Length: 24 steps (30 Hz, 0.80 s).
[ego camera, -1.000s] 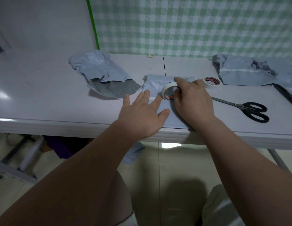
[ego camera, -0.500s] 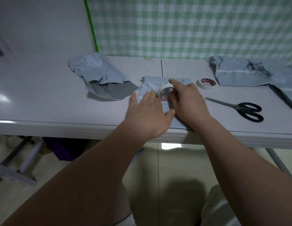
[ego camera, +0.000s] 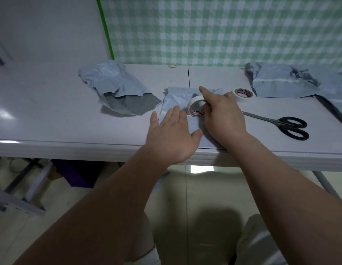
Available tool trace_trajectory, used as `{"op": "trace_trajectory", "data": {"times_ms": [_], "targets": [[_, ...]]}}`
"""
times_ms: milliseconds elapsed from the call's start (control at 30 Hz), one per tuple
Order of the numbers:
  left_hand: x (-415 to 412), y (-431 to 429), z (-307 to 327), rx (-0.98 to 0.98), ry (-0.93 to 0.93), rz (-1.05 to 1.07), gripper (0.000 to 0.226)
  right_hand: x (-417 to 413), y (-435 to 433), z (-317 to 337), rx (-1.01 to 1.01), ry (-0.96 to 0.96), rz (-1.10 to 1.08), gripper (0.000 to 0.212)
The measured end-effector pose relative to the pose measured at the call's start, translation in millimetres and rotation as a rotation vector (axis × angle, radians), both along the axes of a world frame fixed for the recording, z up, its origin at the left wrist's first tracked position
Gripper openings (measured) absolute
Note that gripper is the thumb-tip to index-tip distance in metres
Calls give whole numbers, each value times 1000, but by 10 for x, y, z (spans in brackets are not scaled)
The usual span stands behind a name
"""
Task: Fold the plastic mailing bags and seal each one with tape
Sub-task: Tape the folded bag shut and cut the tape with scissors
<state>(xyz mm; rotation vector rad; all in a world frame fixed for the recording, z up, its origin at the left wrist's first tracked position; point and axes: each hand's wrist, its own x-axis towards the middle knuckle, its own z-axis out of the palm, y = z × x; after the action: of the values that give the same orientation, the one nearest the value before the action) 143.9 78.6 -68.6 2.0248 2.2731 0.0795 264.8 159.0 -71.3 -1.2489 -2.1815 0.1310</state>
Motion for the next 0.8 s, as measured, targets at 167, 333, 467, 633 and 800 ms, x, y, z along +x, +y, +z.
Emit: {"op": "trace_trajectory", "data": {"times_ms": [167, 333, 467, 633, 800], "targets": [[1, 6, 10, -9, 4, 4, 72, 123, 15, -6, 132, -105, -60, 55], [1, -6, 14, -6, -8, 3, 71, 170, 47, -46, 334, -86, -128, 56], [-4, -10, 19, -8, -14, 0, 71, 143, 5, -26, 359, -94, -165, 61], [6, 4, 26, -29, 12, -1, 71, 134, -10, -21, 344, -127, -167, 62], [56, 11, 53, -33, 55, 19, 71, 120, 4, -38, 394, -126, -159, 63]]}}
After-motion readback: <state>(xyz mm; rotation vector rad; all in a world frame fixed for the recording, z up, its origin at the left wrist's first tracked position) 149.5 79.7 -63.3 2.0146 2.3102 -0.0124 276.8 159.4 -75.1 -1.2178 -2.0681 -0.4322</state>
